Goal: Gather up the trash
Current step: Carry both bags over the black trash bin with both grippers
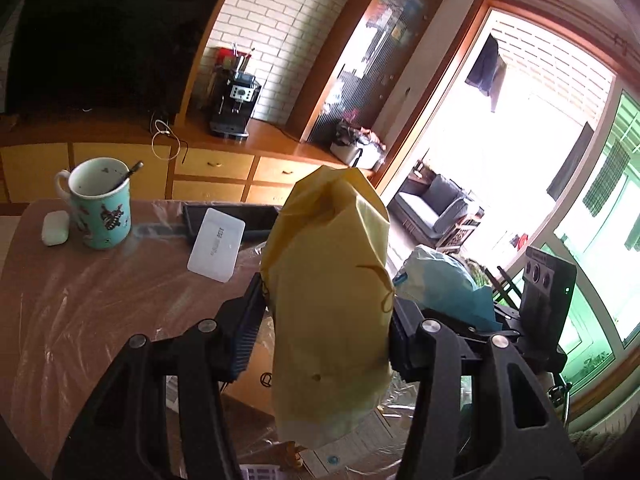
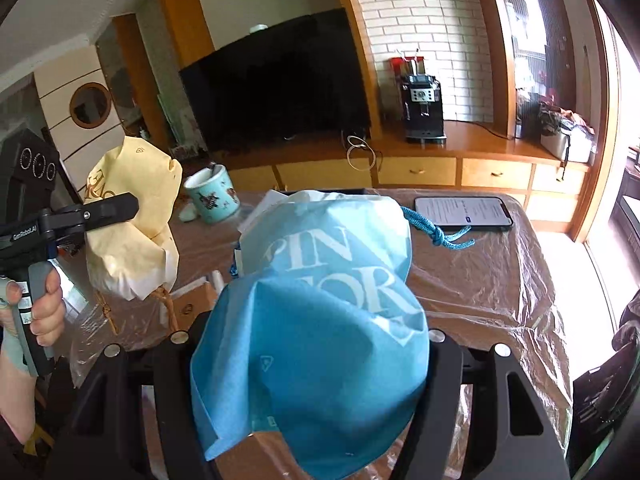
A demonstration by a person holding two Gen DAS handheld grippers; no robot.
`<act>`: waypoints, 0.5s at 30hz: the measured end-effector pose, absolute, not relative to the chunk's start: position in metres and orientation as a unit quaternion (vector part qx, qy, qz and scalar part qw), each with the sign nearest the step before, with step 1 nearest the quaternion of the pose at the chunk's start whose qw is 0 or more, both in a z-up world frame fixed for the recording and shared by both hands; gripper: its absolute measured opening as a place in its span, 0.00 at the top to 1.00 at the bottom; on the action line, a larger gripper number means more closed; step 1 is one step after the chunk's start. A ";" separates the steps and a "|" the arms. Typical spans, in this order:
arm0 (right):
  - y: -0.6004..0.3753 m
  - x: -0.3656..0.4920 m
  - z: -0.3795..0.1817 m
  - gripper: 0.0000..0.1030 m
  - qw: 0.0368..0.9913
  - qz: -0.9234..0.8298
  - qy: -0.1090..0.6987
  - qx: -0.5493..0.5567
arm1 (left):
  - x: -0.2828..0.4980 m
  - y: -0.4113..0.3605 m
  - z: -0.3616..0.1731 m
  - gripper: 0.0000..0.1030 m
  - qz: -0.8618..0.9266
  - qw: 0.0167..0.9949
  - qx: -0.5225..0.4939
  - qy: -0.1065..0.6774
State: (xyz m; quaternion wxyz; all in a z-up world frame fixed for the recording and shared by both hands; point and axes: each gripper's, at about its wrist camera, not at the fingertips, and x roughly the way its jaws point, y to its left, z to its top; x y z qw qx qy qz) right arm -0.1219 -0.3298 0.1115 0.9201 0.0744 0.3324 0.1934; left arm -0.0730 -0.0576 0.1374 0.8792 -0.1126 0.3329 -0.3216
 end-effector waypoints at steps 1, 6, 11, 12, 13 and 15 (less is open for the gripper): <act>-0.330 -0.126 0.115 0.37 0.919 0.201 0.329 0.078 | -0.076 -0.057 0.140 0.48 -0.321 0.881 -0.115 0.328; -0.328 -0.150 0.133 0.37 0.917 0.235 0.311 0.084 | -0.100 -0.042 0.155 0.48 -0.323 0.889 -0.118 0.302; -0.322 -0.176 0.142 0.37 0.907 0.280 0.302 0.090 | -0.128 -0.031 0.157 0.48 -0.333 0.889 -0.116 0.292; -0.321 -0.182 0.142 0.37 0.904 0.288 0.302 0.089 | -0.133 -0.030 0.156 0.48 -0.334 0.889 -0.112 0.292; -0.320 -0.187 0.142 0.37 0.902 0.296 0.302 0.089 | -0.139 -0.029 0.155 0.48 -0.335 0.889 -0.109 0.292; -0.319 -0.199 0.142 0.37 0.897 0.309 0.303 0.090 | -0.153 -0.025 0.155 0.48 -0.335 0.891 -0.103 0.290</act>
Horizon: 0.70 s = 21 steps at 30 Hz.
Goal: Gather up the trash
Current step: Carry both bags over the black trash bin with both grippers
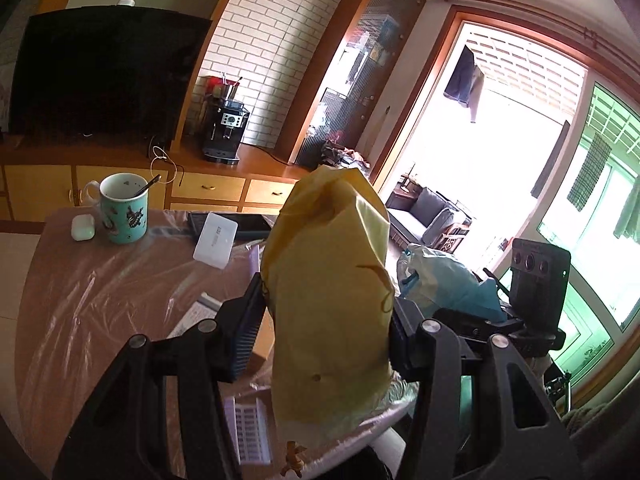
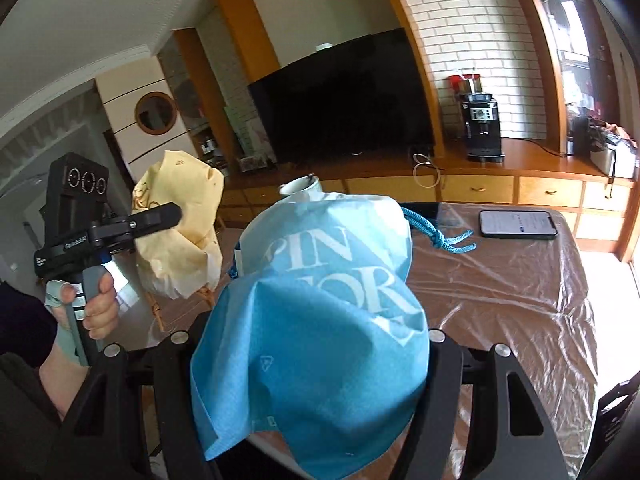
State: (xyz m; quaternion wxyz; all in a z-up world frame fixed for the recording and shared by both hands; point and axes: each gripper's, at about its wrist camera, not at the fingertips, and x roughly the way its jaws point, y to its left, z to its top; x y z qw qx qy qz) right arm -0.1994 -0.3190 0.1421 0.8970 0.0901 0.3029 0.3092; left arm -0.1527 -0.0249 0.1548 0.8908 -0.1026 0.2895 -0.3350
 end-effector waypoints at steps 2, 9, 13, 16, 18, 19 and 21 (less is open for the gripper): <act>-0.318 -0.207 0.142 0.37 0.894 0.317 0.304 0.090 | -0.163 -0.022 0.152 0.48 -0.336 0.890 -0.102 0.291; -0.306 -0.231 0.136 0.37 0.877 0.351 0.316 0.089 | -0.196 -0.016 0.133 0.48 -0.339 0.882 -0.111 0.307; -0.304 -0.246 0.131 0.37 0.866 0.371 0.320 0.096 | -0.212 -0.014 0.125 0.48 -0.340 0.879 -0.114 0.314; -0.299 -0.255 0.127 0.37 0.862 0.374 0.329 0.092 | -0.223 -0.015 0.121 0.48 -0.340 0.878 -0.110 0.318; -0.297 -0.260 0.124 0.37 0.858 0.378 0.335 0.090 | -0.231 -0.015 0.118 0.48 -0.343 0.876 -0.107 0.323; -0.296 -0.262 0.122 0.37 0.857 0.378 0.338 0.087 | -0.234 -0.016 0.116 0.48 -0.345 0.874 -0.104 0.327; -0.294 -0.269 0.119 0.37 0.856 0.378 0.344 0.079 | -0.242 -0.016 0.113 0.48 -0.348 0.871 -0.096 0.332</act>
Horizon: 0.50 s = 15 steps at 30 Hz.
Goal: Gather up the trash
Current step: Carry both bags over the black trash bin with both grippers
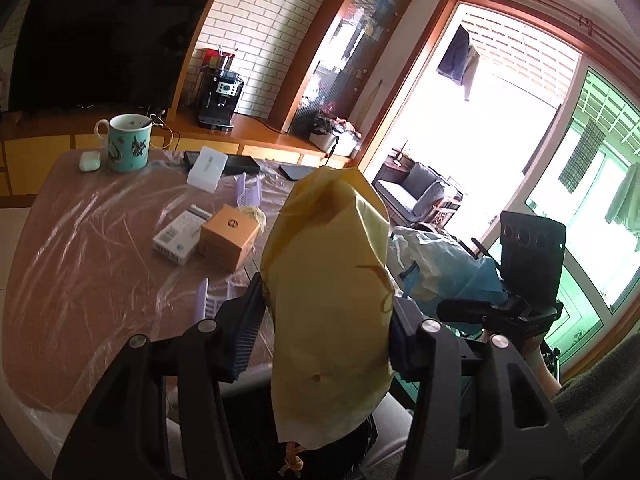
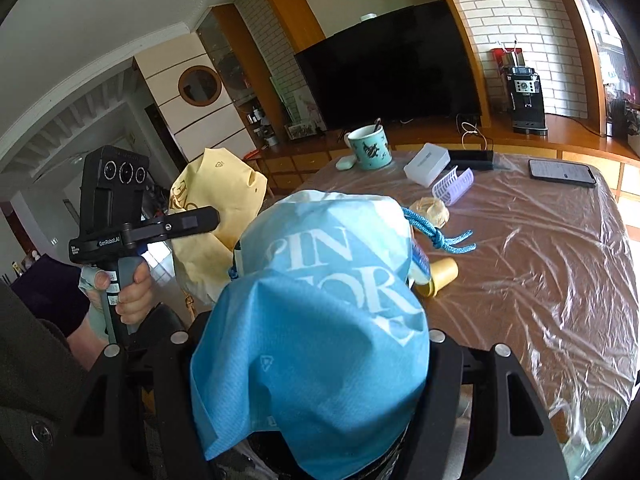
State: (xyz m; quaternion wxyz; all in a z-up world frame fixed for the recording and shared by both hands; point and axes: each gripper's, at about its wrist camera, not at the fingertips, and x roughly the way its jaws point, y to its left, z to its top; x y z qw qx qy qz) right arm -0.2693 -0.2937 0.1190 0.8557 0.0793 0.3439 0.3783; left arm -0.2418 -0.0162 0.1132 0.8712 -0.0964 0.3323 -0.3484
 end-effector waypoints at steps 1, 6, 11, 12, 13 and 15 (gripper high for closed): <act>-0.293 -0.272 0.118 0.37 0.855 0.379 0.346 0.077 | -0.246 -0.017 0.113 0.48 -0.349 0.870 -0.093 0.335; -0.288 -0.287 0.109 0.37 0.845 0.385 0.365 0.063 | -0.261 -0.024 0.102 0.48 -0.349 0.864 -0.065 0.358; -0.280 -0.294 0.093 0.37 0.837 0.381 0.390 0.043 | -0.273 -0.033 0.087 0.48 -0.338 0.860 -0.038 0.380; -0.278 -0.295 0.091 0.37 0.835 0.381 0.395 0.042 | -0.275 -0.035 0.083 0.48 -0.332 0.861 -0.028 0.385; -0.275 -0.297 0.085 0.37 0.832 0.380 0.403 0.038 | -0.278 -0.038 0.078 0.48 -0.326 0.861 -0.019 0.390; -0.270 -0.300 0.078 0.37 0.829 0.375 0.415 0.029 | -0.282 -0.041 0.072 0.48 -0.322 0.858 -0.011 0.401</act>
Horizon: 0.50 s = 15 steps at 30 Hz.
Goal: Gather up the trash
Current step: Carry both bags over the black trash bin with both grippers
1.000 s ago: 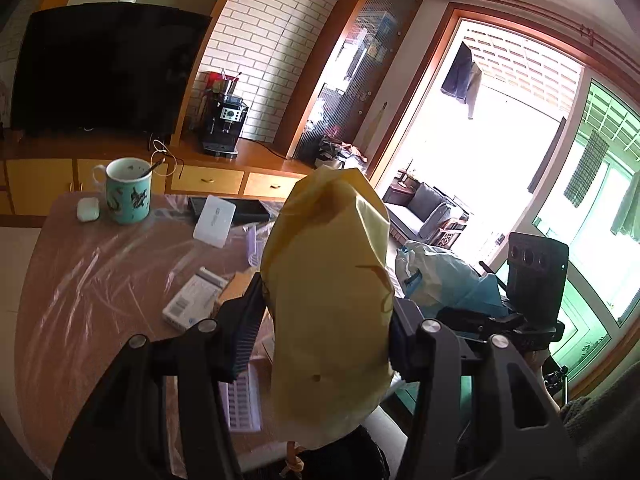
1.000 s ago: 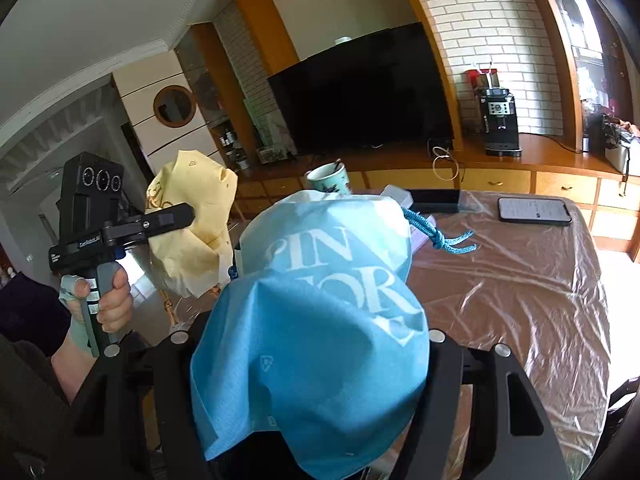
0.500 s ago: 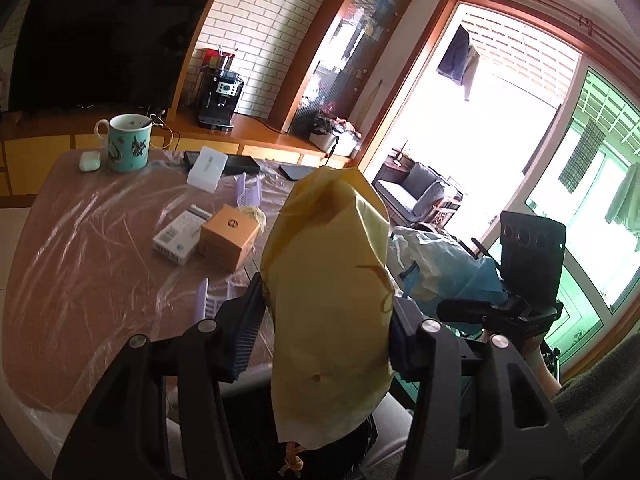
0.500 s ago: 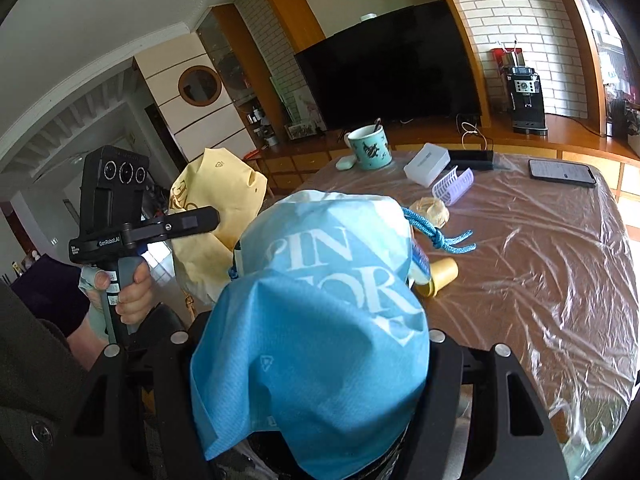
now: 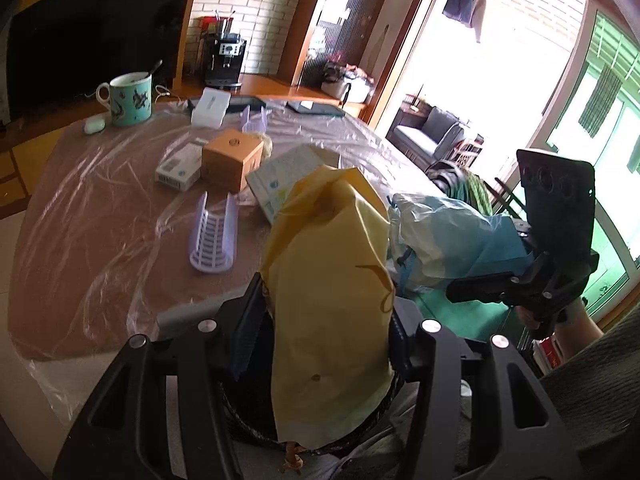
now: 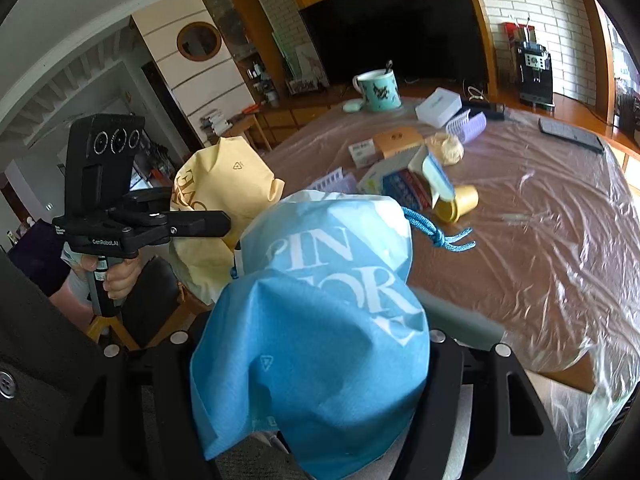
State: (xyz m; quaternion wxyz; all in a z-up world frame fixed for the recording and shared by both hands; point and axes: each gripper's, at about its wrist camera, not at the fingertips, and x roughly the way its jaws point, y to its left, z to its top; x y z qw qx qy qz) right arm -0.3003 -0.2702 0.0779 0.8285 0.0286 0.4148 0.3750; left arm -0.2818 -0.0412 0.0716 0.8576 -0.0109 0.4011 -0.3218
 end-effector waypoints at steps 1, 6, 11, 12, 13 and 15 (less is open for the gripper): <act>-0.269 -0.301 0.075 0.37 0.827 0.372 0.420 0.025 | -0.284 -0.043 0.068 0.48 -0.320 0.856 -0.006 0.407; -0.262 -0.307 0.055 0.37 0.817 0.361 0.449 0.018 | -0.292 -0.052 0.051 0.48 -0.302 0.853 0.026 0.425; -0.256 -0.310 0.043 0.37 0.811 0.350 0.469 0.011 | -0.297 -0.059 0.037 0.48 -0.296 0.847 0.041 0.439; -0.255 -0.308 0.041 0.37 0.810 0.348 0.471 0.012 | -0.297 -0.060 0.034 0.48 -0.295 0.846 0.044 0.442; -0.255 -0.308 0.038 0.37 0.809 0.344 0.476 0.013 | -0.297 -0.061 0.032 0.48 -0.294 0.845 0.047 0.445; -0.253 -0.308 0.034 0.37 0.808 0.338 0.483 0.012 | -0.295 -0.063 0.027 0.48 -0.292 0.843 0.052 0.450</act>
